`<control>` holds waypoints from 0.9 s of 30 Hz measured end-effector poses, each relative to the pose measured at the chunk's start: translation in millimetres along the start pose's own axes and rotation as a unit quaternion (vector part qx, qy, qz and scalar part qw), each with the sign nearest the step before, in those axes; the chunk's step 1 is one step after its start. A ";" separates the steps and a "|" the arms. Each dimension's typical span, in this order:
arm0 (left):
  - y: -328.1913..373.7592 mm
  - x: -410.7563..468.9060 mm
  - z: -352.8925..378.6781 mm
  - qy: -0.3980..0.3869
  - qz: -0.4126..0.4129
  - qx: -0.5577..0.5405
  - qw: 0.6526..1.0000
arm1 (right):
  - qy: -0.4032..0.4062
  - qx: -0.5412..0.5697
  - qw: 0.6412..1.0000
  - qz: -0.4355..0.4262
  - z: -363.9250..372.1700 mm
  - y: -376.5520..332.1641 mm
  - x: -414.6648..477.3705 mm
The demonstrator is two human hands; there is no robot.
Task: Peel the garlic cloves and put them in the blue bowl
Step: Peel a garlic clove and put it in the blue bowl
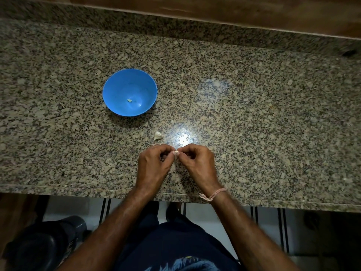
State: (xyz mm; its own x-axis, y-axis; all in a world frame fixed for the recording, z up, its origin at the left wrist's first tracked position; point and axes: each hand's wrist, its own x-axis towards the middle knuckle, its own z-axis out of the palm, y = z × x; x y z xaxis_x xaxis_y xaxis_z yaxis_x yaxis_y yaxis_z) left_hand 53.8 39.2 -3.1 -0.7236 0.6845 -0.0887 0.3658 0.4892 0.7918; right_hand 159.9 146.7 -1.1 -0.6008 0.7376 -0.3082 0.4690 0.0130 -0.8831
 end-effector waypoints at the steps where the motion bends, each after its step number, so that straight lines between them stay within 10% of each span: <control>1: 0.6 0.3 0.0 0.001 0.007 0.010 1.000 | 0.002 -0.012 1.000 -0.008 0.2 -0.1 -0.4; 12: -2.9 1.4 1.6 -0.008 -0.056 -0.003 0.998 | -0.059 0.099 0.992 0.048 -4.7 3.1 1.2; 27: -9.2 -3.0 5.9 -0.047 -0.079 -0.011 0.996 | -0.064 0.390 0.867 0.303 6.6 14.1 12.2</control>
State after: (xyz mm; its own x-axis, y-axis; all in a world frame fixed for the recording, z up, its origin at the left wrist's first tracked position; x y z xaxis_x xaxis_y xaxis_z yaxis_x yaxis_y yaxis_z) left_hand 56.1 35.8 -13.7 -0.7128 0.6480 -0.2682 0.2380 0.5833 0.7766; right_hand 154.9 151.4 -19.6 -0.4875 0.3671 -0.7922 0.1729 -0.8488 -0.4997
